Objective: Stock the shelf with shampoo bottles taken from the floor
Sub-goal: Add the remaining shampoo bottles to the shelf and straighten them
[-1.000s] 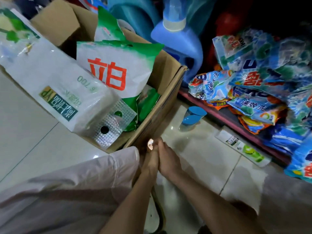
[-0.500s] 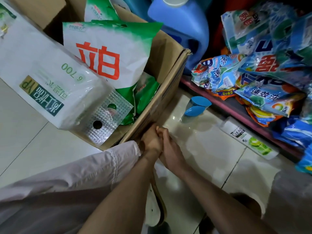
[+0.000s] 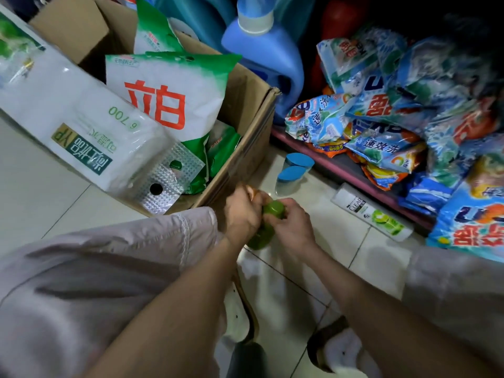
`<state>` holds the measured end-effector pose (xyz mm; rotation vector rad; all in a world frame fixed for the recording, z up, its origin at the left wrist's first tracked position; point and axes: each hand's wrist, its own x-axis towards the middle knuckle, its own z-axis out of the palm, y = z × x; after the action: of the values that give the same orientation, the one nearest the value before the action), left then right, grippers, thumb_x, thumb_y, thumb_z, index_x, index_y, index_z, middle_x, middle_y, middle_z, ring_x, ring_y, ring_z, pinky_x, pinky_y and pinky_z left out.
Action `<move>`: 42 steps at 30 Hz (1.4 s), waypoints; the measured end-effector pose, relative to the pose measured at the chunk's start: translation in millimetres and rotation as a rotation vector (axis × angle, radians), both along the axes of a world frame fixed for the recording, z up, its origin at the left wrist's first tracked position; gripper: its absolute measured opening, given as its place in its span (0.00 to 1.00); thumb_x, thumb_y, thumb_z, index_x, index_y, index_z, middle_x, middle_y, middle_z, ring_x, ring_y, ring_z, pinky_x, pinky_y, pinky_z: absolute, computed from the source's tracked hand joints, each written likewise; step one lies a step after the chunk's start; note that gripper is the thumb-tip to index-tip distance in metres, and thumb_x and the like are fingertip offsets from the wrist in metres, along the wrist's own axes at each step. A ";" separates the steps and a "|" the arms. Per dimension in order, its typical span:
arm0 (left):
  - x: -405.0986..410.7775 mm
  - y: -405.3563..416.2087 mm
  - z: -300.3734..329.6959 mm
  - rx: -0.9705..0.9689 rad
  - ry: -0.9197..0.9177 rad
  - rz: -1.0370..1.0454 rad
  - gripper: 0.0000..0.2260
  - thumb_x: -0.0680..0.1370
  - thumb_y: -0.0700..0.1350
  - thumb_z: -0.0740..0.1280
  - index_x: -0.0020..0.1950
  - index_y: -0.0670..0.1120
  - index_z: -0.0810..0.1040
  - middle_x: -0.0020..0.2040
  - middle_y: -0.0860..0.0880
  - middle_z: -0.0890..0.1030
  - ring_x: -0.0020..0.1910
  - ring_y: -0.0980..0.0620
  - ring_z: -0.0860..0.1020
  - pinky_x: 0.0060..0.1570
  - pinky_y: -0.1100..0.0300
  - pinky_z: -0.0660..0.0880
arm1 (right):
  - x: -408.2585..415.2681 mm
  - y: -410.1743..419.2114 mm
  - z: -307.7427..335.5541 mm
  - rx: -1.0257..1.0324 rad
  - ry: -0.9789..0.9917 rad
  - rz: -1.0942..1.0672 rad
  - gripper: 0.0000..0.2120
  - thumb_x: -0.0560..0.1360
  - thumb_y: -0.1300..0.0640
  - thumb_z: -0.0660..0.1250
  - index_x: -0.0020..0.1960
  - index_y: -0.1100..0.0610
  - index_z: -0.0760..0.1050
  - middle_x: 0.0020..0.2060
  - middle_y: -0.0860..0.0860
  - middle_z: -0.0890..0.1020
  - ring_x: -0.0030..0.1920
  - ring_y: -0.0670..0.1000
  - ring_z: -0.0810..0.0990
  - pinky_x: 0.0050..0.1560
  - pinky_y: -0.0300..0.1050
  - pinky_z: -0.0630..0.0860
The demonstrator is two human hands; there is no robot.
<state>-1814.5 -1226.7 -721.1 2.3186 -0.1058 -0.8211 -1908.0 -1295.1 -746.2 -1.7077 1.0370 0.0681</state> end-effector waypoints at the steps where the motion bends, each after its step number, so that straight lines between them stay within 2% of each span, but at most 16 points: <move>1: -1.1 -1.4 12.1 -0.045 -0.018 -0.021 0.11 0.77 0.51 0.65 0.55 0.46 0.72 0.51 0.45 0.78 0.50 0.46 0.76 0.52 0.52 0.74 | -2.4 -6.8 13.3 0.023 -0.041 -0.028 0.14 0.72 0.56 0.71 0.56 0.53 0.74 0.50 0.51 0.80 0.51 0.50 0.78 0.47 0.43 0.76; 3: -2.2 -1.3 40.7 -0.125 -0.117 -0.050 0.13 0.76 0.54 0.66 0.55 0.48 0.73 0.49 0.47 0.78 0.49 0.47 0.75 0.54 0.51 0.73 | -9.2 -18.1 44.2 0.048 -0.163 -0.096 0.12 0.73 0.58 0.71 0.55 0.57 0.75 0.51 0.56 0.82 0.50 0.52 0.80 0.52 0.46 0.77; 6: -4.4 -1.6 90.5 -0.256 -0.279 -0.088 0.16 0.74 0.56 0.68 0.55 0.49 0.73 0.45 0.51 0.76 0.46 0.49 0.74 0.51 0.55 0.71 | -29.0 -28.6 100.6 0.076 -0.378 -0.145 0.09 0.76 0.58 0.68 0.55 0.60 0.77 0.50 0.57 0.82 0.46 0.47 0.81 0.50 0.38 0.77; 10: -19.8 -3.9 160.8 -0.486 -0.371 -0.135 0.14 0.72 0.58 0.70 0.51 0.55 0.70 0.43 0.55 0.75 0.46 0.51 0.75 0.47 0.58 0.70 | -61.0 -39.7 177.9 0.126 -0.527 -0.212 0.16 0.78 0.50 0.64 0.57 0.62 0.76 0.52 0.58 0.83 0.52 0.54 0.83 0.52 0.48 0.80; 13: -40.3 -13.2 208.9 -0.668 -0.418 -0.170 0.13 0.72 0.58 0.68 0.50 0.54 0.70 0.46 0.53 0.76 0.47 0.52 0.76 0.49 0.57 0.71 | -82.3 -44.2 233.7 -0.003 -0.600 -0.184 0.12 0.78 0.48 0.63 0.47 0.57 0.77 0.41 0.53 0.83 0.41 0.49 0.82 0.45 0.44 0.80; 16: -65.9 -26.9 255.5 -0.847 -0.413 -0.165 0.10 0.76 0.53 0.68 0.51 0.51 0.70 0.44 0.54 0.77 0.45 0.56 0.76 0.48 0.62 0.71 | -106.3 -43.6 279.8 -0.092 -0.701 -0.246 0.12 0.78 0.48 0.62 0.39 0.52 0.74 0.33 0.46 0.79 0.34 0.43 0.77 0.39 0.36 0.76; 18: -85.2 -34.0 282.6 -0.995 -0.348 -0.185 0.08 0.77 0.49 0.67 0.51 0.49 0.70 0.44 0.52 0.78 0.44 0.58 0.79 0.46 0.65 0.73 | -124.2 -42.2 304.7 -0.091 -0.766 -0.302 0.12 0.78 0.48 0.63 0.39 0.52 0.75 0.32 0.46 0.77 0.33 0.42 0.75 0.35 0.34 0.74; 20: -103.9 -39.8 303.8 -1.084 -0.301 -0.221 0.08 0.78 0.49 0.66 0.52 0.48 0.70 0.47 0.47 0.80 0.45 0.55 0.80 0.47 0.60 0.75 | -140.8 -39.2 328.5 -0.100 -0.816 -0.333 0.11 0.78 0.48 0.63 0.41 0.52 0.76 0.34 0.47 0.77 0.34 0.43 0.76 0.36 0.35 0.74; 23: -128.5 -43.1 331.7 -1.073 -0.336 -0.259 0.12 0.76 0.54 0.67 0.54 0.50 0.70 0.47 0.53 0.79 0.46 0.58 0.78 0.49 0.59 0.74 | -163.2 -31.2 363.9 -0.159 -0.861 -0.341 0.11 0.78 0.48 0.63 0.43 0.52 0.77 0.37 0.49 0.79 0.38 0.45 0.78 0.42 0.40 0.76; 26: -148.9 -42.6 359.1 -1.093 -0.307 -0.345 0.15 0.72 0.54 0.72 0.52 0.49 0.73 0.47 0.52 0.80 0.46 0.58 0.79 0.48 0.60 0.75 | -181.7 -24.4 397.7 -0.192 -0.925 -0.334 0.13 0.79 0.49 0.62 0.50 0.57 0.78 0.44 0.58 0.81 0.45 0.54 0.79 0.53 0.54 0.78; 28: -159.5 -41.6 375.7 -1.112 -0.317 -0.429 0.13 0.70 0.52 0.75 0.48 0.50 0.75 0.42 0.54 0.80 0.39 0.63 0.78 0.44 0.65 0.75 | -191.3 -22.9 418.6 -0.211 -0.933 -0.367 0.11 0.78 0.48 0.63 0.51 0.55 0.77 0.48 0.63 0.81 0.46 0.59 0.79 0.54 0.61 0.77; 30: -164.7 -41.4 390.1 -1.137 -0.282 -0.518 0.12 0.69 0.49 0.76 0.47 0.49 0.77 0.37 0.55 0.81 0.35 0.63 0.78 0.40 0.66 0.76 | -199.3 -23.8 436.4 -0.197 -0.950 -0.407 0.08 0.78 0.48 0.64 0.47 0.53 0.75 0.47 0.62 0.79 0.46 0.61 0.79 0.53 0.64 0.77; 32: -166.3 -42.7 402.4 -1.092 -0.238 -0.654 0.12 0.68 0.49 0.77 0.48 0.49 0.80 0.37 0.54 0.83 0.36 0.61 0.81 0.41 0.67 0.77 | -204.7 -29.1 451.0 -0.230 -0.964 -0.414 0.07 0.78 0.49 0.63 0.46 0.52 0.73 0.43 0.56 0.78 0.45 0.56 0.78 0.51 0.61 0.77; 35: -164.9 -49.6 413.1 -0.939 -0.217 -0.818 0.21 0.65 0.53 0.78 0.56 0.50 0.80 0.44 0.53 0.85 0.44 0.60 0.82 0.45 0.65 0.78 | -209.3 -40.0 470.2 -0.212 -1.000 -0.376 0.06 0.79 0.51 0.62 0.48 0.52 0.72 0.38 0.49 0.79 0.40 0.50 0.80 0.44 0.51 0.79; 39: -162.6 -68.0 423.2 -0.893 -0.151 -0.874 0.23 0.64 0.55 0.78 0.56 0.51 0.80 0.43 0.54 0.86 0.42 0.58 0.84 0.43 0.62 0.80 | -213.2 -62.5 486.1 -0.163 -1.020 -0.326 0.09 0.79 0.50 0.62 0.53 0.55 0.73 0.49 0.55 0.78 0.51 0.53 0.77 0.58 0.56 0.76; 42: -162.2 -86.1 428.0 -0.925 -0.136 -0.842 0.17 0.64 0.53 0.78 0.50 0.52 0.82 0.41 0.54 0.86 0.40 0.57 0.84 0.39 0.64 0.78 | -213.7 -80.6 488.1 -0.183 -1.010 -0.300 0.10 0.78 0.49 0.62 0.53 0.55 0.74 0.46 0.51 0.78 0.49 0.50 0.77 0.58 0.55 0.76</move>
<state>-1976.6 -1312.8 -293.0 1.3810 -1.2898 -0.7451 -2121.7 -1375.7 -258.2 -1.4207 0.5074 -1.0053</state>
